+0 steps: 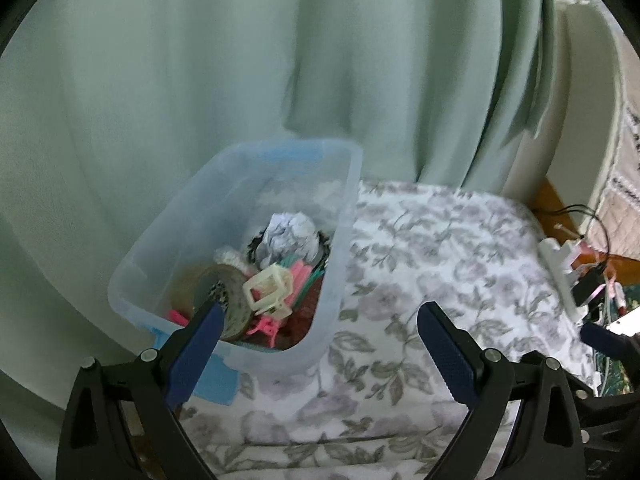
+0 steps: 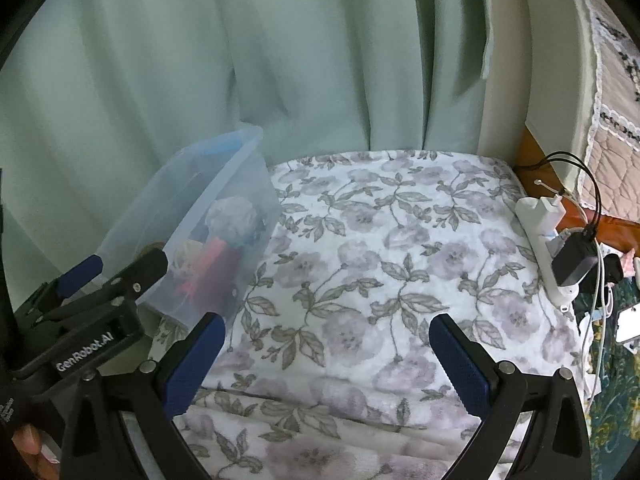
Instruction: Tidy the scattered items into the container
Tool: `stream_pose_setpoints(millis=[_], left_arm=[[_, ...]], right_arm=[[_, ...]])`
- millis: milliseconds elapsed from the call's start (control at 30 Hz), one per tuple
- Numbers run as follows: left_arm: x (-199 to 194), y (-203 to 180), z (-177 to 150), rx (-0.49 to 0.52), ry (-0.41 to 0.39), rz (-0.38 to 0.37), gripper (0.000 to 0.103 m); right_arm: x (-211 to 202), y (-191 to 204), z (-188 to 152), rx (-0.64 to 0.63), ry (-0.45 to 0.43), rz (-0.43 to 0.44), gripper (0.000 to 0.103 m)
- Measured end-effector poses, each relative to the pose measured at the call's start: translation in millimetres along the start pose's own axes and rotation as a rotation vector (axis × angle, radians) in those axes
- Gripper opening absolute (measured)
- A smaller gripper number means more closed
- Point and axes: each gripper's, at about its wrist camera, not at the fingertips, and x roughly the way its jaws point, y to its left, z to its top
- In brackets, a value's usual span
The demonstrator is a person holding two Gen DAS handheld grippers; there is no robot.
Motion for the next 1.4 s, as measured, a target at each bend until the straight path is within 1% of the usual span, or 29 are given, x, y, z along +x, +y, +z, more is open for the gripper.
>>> stream_pose_setpoints(millis=[33, 100, 167, 233, 267, 300, 367, 500, 667, 733, 800, 933, 1133, 1400], left_arm=[[-14, -19, 8, 0.001, 0.009, 0.004, 0.098], [-10, -34, 16, 0.005, 0.016, 0.001, 0.098], [-2, -74, 41, 0.013, 0.017, 0.000, 0.098], [71, -121, 54, 0.026, 0.014, -0.004, 0.098], [80, -129, 56, 0.030, 0.011, -0.005, 0.098], [79, -125, 57, 0.033, 0.008, -0.006, 0.098], [91, -140, 63, 0.034, 0.006, -0.009, 0.098], [97, -145, 63, 0.026, 0.022, -0.021, 0.098], [85, -146, 59, 0.044, 0.062, -0.022, 0.098], [79, -150, 60, 0.045, 0.064, -0.046, 0.098], [73, -151, 62, 0.031, 0.072, -0.088, 0.098], [62, -151, 62, 0.015, 0.084, -0.122, 0.098], [60, -162, 65, 0.018, 0.083, -0.122, 0.098], [64, -175, 69, 0.023, 0.086, -0.117, 0.098]], right_arm=[[1, 0, 2, -0.002, 0.008, -0.006, 0.103], [4, 1, 5, -0.007, 0.025, -0.017, 0.103], [6, 1, 7, -0.010, 0.037, -0.024, 0.103], [7, 2, 9, -0.013, 0.046, -0.026, 0.103], [8, 3, 11, -0.016, 0.050, -0.027, 0.103], [8, 4, 12, -0.019, 0.055, -0.027, 0.103], [9, 7, 14, -0.031, 0.065, -0.025, 0.103], [7, 17, 19, -0.056, 0.088, -0.022, 0.103], [-4, 31, 30, -0.079, 0.094, -0.007, 0.103], [-11, 36, 34, -0.089, 0.089, -0.002, 0.103], [-16, 39, 37, -0.090, 0.087, 0.000, 0.103], [-22, 39, 41, -0.083, 0.096, 0.001, 0.103], [-30, 40, 43, -0.089, 0.089, -0.004, 0.103], [-26, 39, 43, -0.092, 0.103, 0.009, 0.103]])
